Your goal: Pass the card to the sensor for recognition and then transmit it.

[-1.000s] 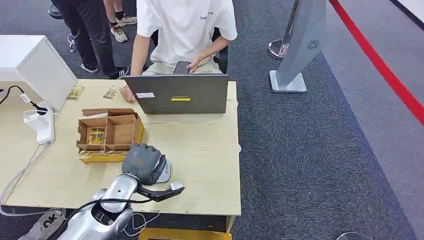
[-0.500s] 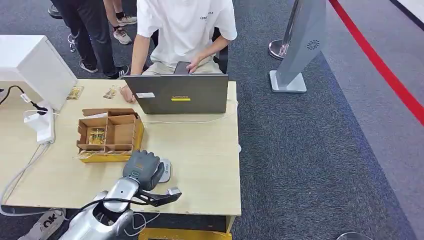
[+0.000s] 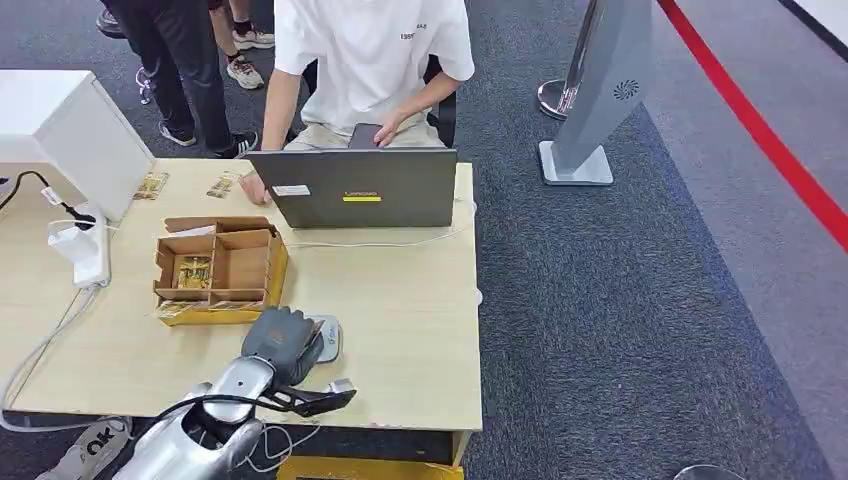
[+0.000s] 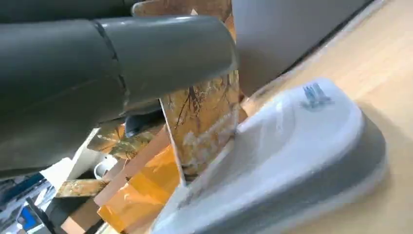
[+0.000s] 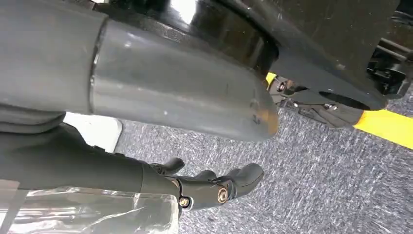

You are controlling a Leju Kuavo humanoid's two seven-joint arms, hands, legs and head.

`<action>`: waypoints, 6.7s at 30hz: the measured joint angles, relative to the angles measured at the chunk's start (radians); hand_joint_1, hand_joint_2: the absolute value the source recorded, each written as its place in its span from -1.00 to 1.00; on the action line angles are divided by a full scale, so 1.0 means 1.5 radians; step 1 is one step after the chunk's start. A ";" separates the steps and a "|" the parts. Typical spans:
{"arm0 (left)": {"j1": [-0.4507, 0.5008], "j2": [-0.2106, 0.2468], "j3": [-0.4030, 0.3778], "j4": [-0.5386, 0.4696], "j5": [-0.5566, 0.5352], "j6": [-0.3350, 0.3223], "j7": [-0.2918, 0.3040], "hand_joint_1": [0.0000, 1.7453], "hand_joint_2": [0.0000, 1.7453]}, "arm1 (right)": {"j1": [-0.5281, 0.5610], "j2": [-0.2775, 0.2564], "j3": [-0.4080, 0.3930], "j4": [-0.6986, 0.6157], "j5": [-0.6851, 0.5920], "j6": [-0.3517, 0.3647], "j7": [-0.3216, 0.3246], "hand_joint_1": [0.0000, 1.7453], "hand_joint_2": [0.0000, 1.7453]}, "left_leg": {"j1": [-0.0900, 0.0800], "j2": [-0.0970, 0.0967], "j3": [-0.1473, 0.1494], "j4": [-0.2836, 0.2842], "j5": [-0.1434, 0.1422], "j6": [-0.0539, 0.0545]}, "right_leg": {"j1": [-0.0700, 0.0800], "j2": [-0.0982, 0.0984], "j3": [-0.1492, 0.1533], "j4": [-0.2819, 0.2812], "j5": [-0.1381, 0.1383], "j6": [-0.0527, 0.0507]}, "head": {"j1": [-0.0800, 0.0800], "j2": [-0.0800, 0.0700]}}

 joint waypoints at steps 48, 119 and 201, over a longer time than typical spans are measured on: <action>-0.264 0.068 0.239 0.183 -0.059 0.414 -0.082 -1.00 -1.00 | -0.019 0.002 0.023 0.001 0.055 0.035 0.000 -1.00 -1.00 | 0.002 0.000 -0.002 0.000 0.003 -0.003 | 0.002 0.000 -0.003 0.002 0.002 -0.002 | 0.000 0.000; 0.156 -0.003 0.279 -0.108 -0.040 0.234 -0.012 -1.00 1.00 | 0.006 0.000 -0.020 0.001 0.067 0.005 -0.003 -1.00 -1.00 | 0.002 0.000 -0.003 -0.001 0.002 -0.003 | 0.002 0.000 -0.005 0.001 0.002 -0.003 | -0.001 0.000; 0.067 -0.004 0.192 -0.237 0.016 0.184 -0.058 1.00 1.00 | 0.004 0.000 -0.042 0.001 0.069 0.006 -0.017 -1.00 -1.00 | 0.002 0.000 -0.004 -0.001 0.003 -0.003 | 0.002 0.000 -0.006 0.001 0.002 -0.002 | -0.001 0.000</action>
